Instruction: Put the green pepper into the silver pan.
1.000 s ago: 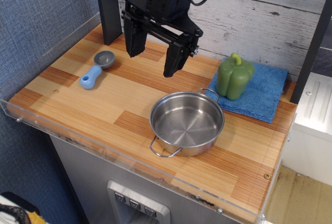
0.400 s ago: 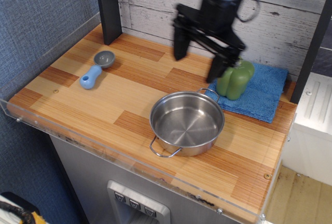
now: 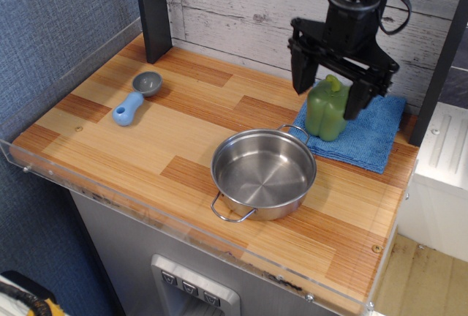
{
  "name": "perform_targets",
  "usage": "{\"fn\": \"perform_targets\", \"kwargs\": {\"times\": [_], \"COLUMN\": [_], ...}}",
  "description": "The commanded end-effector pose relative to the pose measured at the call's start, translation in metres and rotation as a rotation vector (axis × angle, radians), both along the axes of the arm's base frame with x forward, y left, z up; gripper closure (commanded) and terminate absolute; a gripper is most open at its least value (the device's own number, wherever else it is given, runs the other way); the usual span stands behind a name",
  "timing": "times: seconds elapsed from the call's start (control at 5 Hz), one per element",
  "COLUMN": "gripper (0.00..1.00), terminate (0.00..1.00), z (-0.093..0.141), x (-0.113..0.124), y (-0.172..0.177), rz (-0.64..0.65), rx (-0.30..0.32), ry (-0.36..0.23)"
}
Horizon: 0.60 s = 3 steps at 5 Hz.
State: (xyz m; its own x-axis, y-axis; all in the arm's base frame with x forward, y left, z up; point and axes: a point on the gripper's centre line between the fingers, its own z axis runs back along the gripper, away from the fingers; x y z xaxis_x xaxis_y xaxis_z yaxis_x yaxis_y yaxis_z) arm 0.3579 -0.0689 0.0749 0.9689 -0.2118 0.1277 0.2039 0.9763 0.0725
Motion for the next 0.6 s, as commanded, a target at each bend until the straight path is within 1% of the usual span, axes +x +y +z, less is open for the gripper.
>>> {"fn": "perform_targets", "kwargs": {"times": [0.0,0.4], "gripper": [0.00,0.00], "terminate": [0.00,0.00], "z": [0.013,0.003], "x": [0.009,0.013], "y": [0.010,0.022], "rz": [0.060,0.081], "rx": [-0.069,-0.046], "ry": [-0.045,-0.035]}}
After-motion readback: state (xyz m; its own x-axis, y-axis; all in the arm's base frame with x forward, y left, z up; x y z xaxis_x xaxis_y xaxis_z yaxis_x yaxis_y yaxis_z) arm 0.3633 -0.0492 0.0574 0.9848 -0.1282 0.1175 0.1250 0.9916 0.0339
